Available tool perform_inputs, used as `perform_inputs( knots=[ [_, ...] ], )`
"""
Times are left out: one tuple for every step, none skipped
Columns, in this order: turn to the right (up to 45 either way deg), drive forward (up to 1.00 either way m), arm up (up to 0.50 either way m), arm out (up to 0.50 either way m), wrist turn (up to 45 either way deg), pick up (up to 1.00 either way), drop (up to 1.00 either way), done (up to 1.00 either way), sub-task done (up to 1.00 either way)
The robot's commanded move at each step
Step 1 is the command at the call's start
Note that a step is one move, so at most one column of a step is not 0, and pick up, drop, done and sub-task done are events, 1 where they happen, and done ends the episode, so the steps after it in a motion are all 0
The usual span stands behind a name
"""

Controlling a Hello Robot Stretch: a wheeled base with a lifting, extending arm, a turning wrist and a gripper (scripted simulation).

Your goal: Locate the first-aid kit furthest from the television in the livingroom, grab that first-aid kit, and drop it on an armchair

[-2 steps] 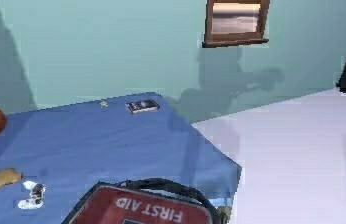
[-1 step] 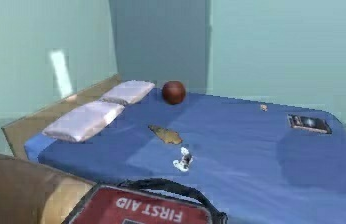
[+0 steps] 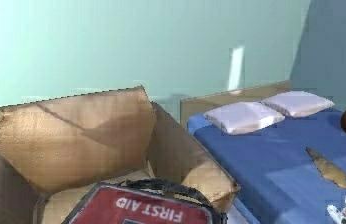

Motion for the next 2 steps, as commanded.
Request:
perform_inputs(
  knots=[
    [-45.0, 0.0, 0.0, 0.0, 0.0, 0.0, 0.0, 0.0, 0.0],
    [-3.0, 0.0, 0.0, 0.0, 0.0, 0.0, 0.0, 0.0, 0.0]
  ],
)
